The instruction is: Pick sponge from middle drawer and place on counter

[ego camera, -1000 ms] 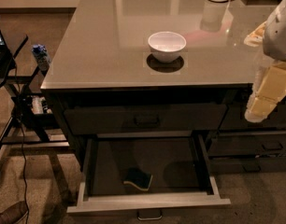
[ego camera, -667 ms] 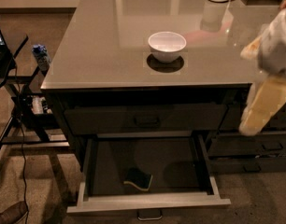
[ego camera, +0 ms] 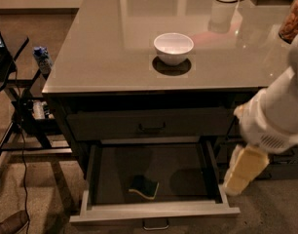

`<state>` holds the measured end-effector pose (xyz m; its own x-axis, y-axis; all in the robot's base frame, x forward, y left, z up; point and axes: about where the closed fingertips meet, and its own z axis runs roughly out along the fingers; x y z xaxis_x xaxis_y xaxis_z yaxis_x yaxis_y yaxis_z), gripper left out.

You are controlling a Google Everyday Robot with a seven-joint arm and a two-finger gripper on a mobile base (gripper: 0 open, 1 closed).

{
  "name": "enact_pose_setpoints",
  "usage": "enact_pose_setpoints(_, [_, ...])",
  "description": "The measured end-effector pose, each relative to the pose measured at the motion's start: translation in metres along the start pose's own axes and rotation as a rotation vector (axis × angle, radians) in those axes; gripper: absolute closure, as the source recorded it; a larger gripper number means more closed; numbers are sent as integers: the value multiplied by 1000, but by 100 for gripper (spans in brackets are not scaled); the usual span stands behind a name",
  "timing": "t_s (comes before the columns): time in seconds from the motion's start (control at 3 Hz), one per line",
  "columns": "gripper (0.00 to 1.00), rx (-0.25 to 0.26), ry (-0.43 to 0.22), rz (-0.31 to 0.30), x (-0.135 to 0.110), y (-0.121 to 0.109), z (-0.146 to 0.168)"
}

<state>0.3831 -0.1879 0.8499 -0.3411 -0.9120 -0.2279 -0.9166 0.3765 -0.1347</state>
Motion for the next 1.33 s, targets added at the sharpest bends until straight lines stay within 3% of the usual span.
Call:
enact_pose_setpoints(0.33, [0, -33, 25, 3, 10, 12, 17])
enact_pose_setpoints(0.67, [0, -32, 24, 2, 10, 12, 17])
enact_pose_setpoints(1.0, [0, -84, -3, 3, 7, 33, 49])
enact_pose_setpoints(1.33, [0, -176, -67, 5, 1, 65, 113])
